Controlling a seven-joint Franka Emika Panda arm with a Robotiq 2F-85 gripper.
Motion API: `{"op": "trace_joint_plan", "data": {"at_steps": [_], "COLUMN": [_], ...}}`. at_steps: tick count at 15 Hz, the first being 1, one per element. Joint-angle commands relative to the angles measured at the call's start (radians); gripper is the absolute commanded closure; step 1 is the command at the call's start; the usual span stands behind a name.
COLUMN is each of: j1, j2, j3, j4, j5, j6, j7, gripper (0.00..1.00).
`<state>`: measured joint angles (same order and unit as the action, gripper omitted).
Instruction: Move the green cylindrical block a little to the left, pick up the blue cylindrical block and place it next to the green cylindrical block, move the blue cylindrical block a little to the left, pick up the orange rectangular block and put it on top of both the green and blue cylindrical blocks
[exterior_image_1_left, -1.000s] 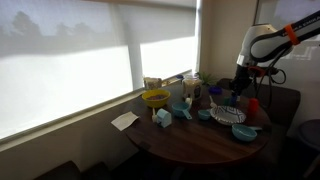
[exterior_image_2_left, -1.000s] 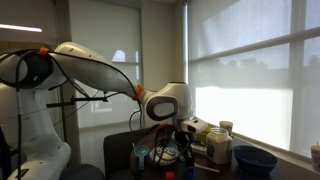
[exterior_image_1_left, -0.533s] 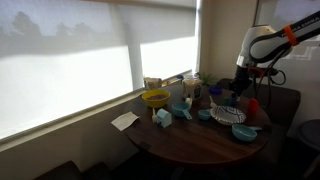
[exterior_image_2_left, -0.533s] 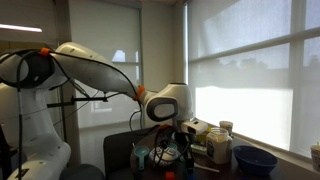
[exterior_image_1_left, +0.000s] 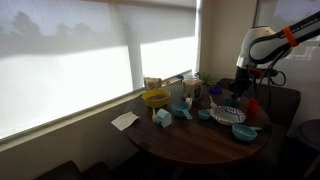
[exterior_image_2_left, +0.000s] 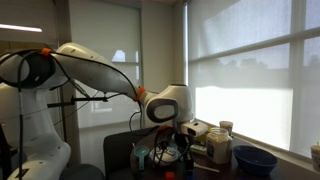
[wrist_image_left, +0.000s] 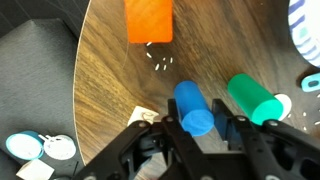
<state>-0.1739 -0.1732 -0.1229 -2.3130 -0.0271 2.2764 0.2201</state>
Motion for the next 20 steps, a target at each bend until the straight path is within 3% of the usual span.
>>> {"op": "trace_joint_plan", "data": {"at_steps": [1,5,10,20], "j1": [0.004,-0.001,-0.004,0.006], "j2": [-0.002,-0.010,-0.018,-0.011], "j3": [-0.009,-0.020,-0.035,-0.061], "j4": [-0.010,-0.003,0.004,0.006], "j5": [0.021,0.032,0.046,0.218], "j6": [0.015,0.013,0.007,-0.023], "j7": [-0.022,-0.029,-0.036,-0.158], "gripper": [0.28,0.01,0.00,0.00]}}
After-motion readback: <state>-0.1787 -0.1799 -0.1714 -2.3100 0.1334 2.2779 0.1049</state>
